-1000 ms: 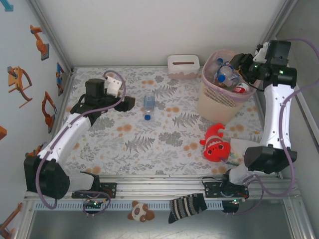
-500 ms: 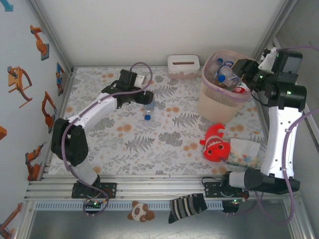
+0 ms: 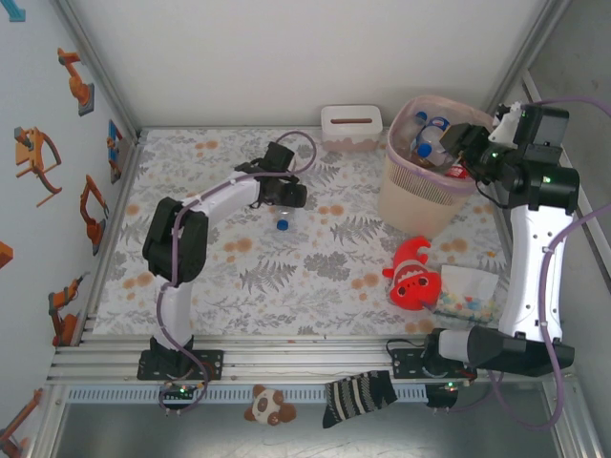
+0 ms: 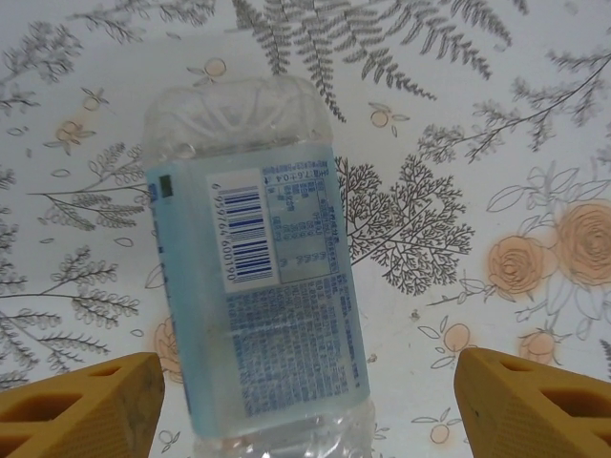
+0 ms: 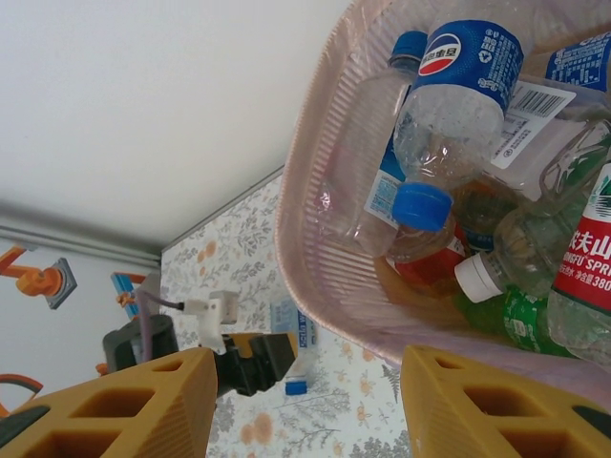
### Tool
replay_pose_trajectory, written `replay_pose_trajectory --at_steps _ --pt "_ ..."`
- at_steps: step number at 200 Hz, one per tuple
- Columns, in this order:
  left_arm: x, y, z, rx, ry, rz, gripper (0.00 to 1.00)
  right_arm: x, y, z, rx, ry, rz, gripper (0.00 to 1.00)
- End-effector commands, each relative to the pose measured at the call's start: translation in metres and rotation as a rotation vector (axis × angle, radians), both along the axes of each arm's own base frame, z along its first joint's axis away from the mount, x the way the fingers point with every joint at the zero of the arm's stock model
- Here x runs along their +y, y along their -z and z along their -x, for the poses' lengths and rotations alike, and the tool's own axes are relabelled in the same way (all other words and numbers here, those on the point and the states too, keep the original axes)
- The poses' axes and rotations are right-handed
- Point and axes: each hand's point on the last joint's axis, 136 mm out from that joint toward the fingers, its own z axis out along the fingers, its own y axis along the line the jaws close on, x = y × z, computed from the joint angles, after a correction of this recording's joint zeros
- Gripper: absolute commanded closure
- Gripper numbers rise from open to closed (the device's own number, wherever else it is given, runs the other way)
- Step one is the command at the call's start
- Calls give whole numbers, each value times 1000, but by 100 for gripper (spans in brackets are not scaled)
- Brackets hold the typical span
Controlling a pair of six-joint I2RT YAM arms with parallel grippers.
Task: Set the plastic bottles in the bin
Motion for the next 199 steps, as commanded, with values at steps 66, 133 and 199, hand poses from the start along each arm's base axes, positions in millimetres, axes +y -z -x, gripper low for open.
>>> replay_pose_trajectory --at_steps 66,133,199 --pt "7 38 4 72 -19 -98 28 7 -12 12 -41 -25 -8 47" --pt "4 13 7 29 11 -81 37 9 -21 14 -75 -20 -22 48" --pt "-40 -94 26 -155 197 268 41 29 -40 16 -272 -101 -28 48"
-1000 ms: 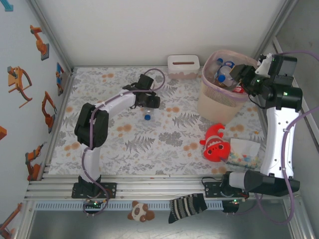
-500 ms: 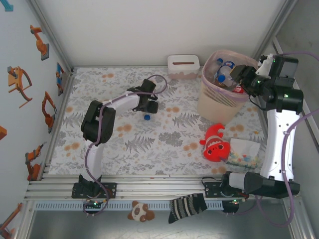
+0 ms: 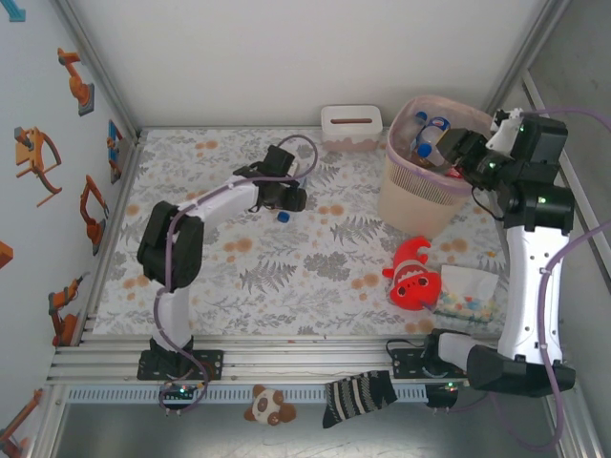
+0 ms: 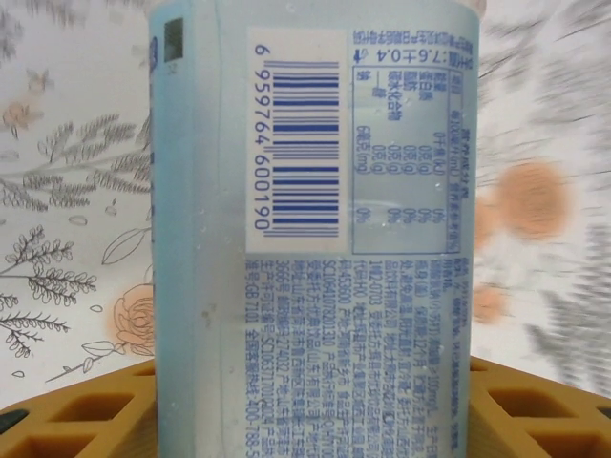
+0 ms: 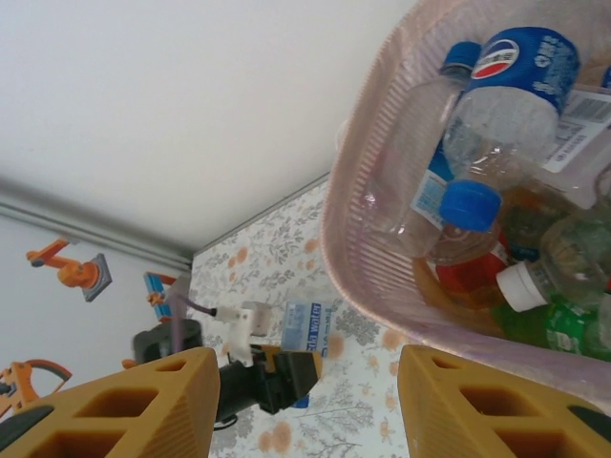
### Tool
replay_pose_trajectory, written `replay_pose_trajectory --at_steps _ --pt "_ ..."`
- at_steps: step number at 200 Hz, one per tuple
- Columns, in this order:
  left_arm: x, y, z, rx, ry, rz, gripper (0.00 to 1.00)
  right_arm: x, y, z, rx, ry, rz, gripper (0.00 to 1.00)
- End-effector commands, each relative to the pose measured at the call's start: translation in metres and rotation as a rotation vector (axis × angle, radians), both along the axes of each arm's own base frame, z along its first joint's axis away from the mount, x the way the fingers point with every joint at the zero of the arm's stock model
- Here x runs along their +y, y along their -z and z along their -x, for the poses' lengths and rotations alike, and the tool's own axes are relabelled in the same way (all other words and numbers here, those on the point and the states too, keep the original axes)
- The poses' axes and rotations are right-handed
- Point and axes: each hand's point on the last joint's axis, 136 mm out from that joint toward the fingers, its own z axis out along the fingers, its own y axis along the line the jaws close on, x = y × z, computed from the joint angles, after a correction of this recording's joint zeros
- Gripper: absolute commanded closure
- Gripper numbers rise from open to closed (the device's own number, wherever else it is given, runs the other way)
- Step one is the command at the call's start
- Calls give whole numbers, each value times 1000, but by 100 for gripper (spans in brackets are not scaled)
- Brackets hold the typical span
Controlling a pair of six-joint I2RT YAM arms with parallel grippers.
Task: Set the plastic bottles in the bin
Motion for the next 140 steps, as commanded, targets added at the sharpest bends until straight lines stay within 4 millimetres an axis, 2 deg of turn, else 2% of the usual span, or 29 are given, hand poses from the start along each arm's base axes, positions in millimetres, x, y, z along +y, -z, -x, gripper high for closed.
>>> replay_pose_trajectory --at_steps 1,36,65,98,140 --pt "-29 -73 6 -134 121 205 41 14 -29 2 -159 -59 1 48" --pt "-39 -142 23 -251 218 347 43 32 -45 15 -319 -149 42 47" --pt "-50 -202 48 -376 354 516 42 55 -60 31 -474 -261 101 44" --pt "-54 -268 86 -507 518 692 43 84 -75 54 -643 -406 148 43" --pt "-47 -338 138 -626 698 848 46 127 -95 92 -832 -626 143 42"
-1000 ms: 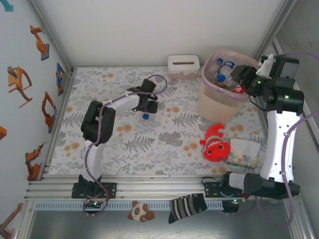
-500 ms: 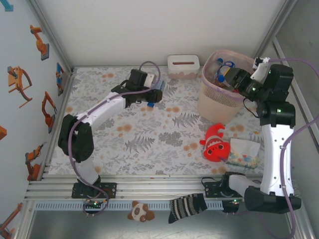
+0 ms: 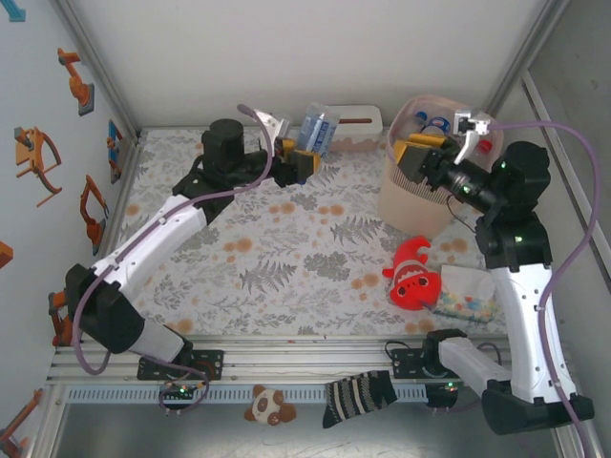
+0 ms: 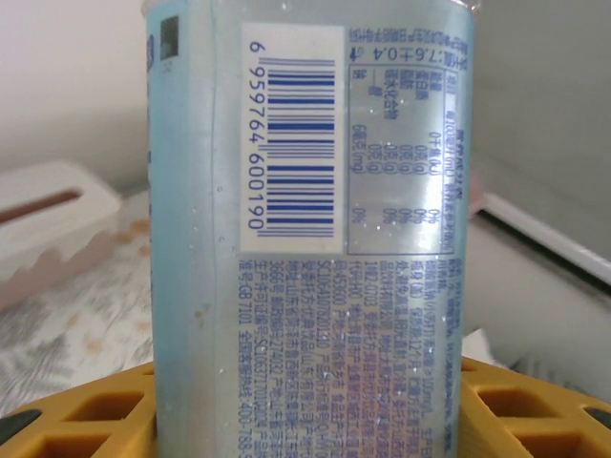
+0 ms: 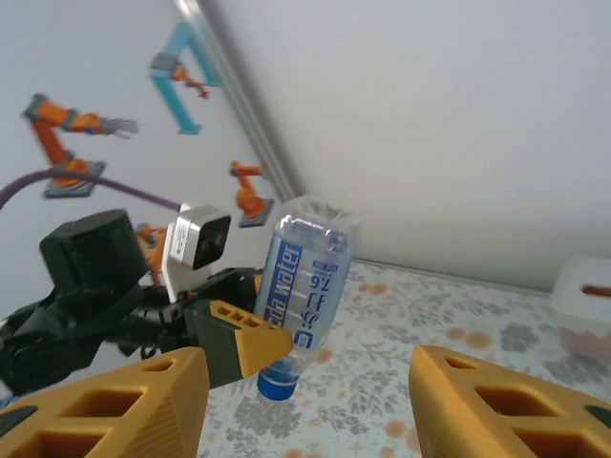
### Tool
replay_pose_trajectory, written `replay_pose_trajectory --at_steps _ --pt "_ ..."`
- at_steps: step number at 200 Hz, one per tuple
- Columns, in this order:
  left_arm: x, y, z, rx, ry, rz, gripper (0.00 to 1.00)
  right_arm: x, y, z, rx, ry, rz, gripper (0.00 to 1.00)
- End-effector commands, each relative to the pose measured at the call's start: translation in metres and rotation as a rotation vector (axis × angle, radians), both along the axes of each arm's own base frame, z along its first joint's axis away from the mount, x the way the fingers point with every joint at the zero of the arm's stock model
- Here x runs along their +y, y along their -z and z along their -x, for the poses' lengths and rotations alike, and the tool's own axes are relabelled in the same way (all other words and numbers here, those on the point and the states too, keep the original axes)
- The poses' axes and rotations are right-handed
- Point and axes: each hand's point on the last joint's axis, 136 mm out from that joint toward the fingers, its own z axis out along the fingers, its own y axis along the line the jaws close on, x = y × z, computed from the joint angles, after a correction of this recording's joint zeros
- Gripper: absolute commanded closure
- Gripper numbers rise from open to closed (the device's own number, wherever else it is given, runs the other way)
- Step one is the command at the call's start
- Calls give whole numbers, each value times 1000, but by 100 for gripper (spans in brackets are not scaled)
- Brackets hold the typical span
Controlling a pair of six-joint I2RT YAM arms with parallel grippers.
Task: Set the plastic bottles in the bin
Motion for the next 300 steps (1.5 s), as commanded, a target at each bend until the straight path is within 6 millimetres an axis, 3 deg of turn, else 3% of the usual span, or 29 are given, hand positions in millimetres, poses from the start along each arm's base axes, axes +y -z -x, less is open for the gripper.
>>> replay_pose_trajectory --at_steps 1,57,87,126,157,190,258,300 --pt "0 -64 48 -161 179 145 45 24 -29 31 -225 -152 26 42" --pt "15 -130 127 -349 463 291 46 62 -65 71 -393 -356 -12 35" --pt "21 -147 158 -422 547 323 46 79 -81 91 -464 -455 -32 28" --pt "27 -159 185 -478 610 345 46 106 -88 118 -537 -621 -27 24" --pt "31 -161 195 -492 628 347 46 125 -87 134 -581 -703 -5 23" --pt "32 -161 198 -508 614 346 46 138 -81 134 -567 -720 7 26" --pt "31 -154 189 -519 541 331 47 148 -76 130 -577 -687 12 34" --pt "31 -153 188 -521 525 330 44 149 -77 128 -578 -674 5 44"
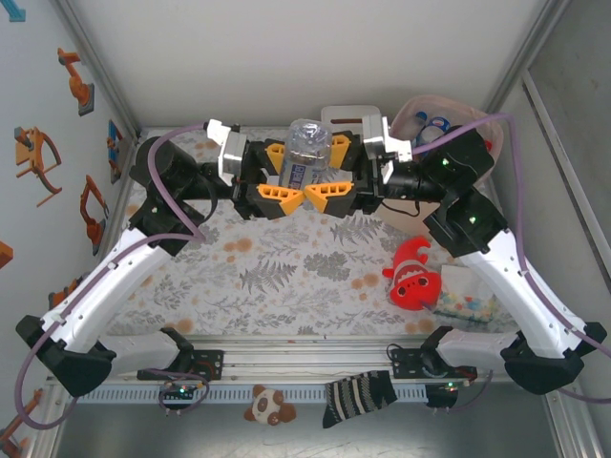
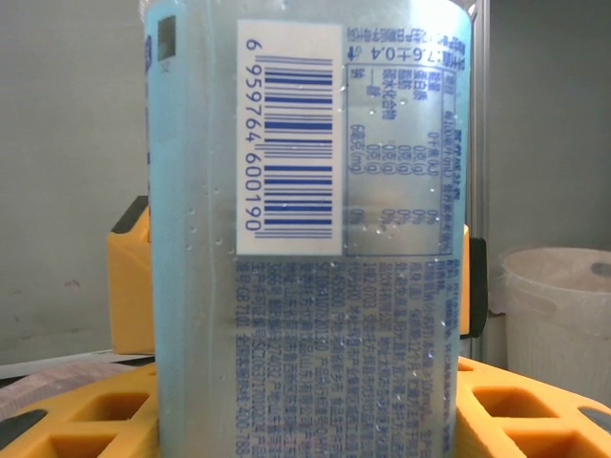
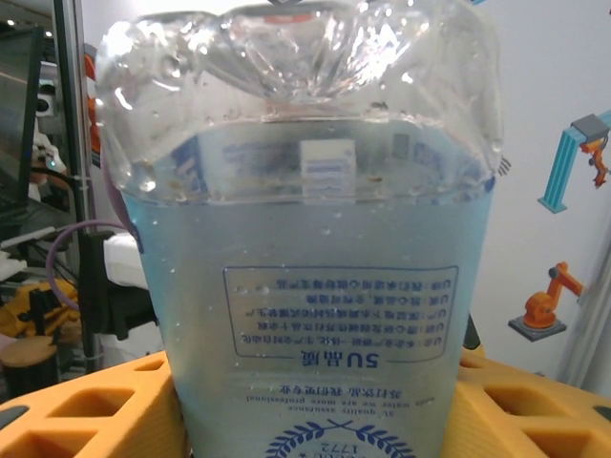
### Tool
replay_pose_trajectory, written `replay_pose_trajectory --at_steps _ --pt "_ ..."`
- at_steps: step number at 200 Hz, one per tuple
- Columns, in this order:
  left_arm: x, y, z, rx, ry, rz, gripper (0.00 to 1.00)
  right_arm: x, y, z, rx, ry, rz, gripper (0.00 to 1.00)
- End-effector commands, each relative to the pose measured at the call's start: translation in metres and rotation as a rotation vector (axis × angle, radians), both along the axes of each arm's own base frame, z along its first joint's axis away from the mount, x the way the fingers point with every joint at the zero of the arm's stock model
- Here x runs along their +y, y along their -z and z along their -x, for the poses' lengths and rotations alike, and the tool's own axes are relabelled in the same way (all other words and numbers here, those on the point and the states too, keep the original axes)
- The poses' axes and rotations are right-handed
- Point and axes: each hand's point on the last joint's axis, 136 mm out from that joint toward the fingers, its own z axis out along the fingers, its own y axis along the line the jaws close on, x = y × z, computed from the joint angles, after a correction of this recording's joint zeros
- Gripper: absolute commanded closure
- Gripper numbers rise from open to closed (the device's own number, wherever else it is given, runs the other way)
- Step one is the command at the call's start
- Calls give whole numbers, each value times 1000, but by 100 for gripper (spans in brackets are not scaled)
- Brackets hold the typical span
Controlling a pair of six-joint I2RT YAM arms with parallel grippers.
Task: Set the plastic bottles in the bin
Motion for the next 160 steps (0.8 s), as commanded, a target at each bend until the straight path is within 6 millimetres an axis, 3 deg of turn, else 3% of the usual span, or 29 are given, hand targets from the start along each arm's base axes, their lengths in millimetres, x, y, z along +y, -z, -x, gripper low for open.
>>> replay_pose_trajectory --at_steps 1,41,92,160 --pt "4 -3 2 -27 -31 22 44 0 -9 5 -41 -1 -34 44" --pt "6 -3 1 -31 -51 29 38 -1 -11 5 -38 6 -37 50" --pt "11 -4 -1 -40 -106 45 21 -7 -11 -3 -41 92 -33 51" --pt "20 2 -8 -56 -222 35 16 -38 -3 -70 52 543 58 53"
